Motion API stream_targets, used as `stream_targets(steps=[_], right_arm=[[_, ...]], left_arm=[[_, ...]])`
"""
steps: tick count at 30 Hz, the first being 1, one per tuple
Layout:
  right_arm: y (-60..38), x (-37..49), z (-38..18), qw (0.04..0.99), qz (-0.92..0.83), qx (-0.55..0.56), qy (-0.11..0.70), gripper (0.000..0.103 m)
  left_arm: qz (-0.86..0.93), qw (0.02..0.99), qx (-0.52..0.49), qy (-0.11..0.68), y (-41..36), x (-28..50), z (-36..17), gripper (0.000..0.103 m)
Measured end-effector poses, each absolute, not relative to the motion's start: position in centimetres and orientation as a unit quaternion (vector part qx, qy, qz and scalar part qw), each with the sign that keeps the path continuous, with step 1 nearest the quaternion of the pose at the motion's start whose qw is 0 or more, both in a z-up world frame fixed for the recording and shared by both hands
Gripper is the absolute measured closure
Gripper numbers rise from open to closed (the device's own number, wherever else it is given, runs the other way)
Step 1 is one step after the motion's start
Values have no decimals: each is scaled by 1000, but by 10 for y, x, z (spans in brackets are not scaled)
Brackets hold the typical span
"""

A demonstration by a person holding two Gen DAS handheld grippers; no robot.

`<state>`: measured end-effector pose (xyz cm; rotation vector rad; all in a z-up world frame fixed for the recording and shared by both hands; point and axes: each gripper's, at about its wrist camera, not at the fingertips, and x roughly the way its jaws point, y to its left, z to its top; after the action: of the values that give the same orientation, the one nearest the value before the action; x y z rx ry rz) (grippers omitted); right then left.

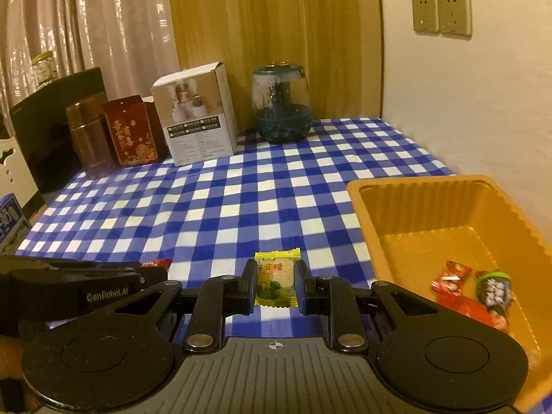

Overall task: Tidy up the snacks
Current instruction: 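Carry red candy in left tool and yellow packet in right tool over the tray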

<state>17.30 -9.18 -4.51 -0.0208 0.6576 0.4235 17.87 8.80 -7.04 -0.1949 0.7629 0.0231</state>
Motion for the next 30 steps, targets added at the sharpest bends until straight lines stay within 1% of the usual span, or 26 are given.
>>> stream_targets(steps=[12, 20, 30], right_arm=[[-139, 105, -26, 932, 193, -31, 305, 80], [-169, 70, -20, 933, 183, -24, 309, 80], [-205, 51, -18, 935, 156, -2, 317, 80]], left_arm=[[-25, 931, -82, 354, 35, 115, -42, 81], [-37, 930, -81, 355, 5, 83, -40, 81], [-53, 928, -86, 357, -23, 62, -37, 81]])
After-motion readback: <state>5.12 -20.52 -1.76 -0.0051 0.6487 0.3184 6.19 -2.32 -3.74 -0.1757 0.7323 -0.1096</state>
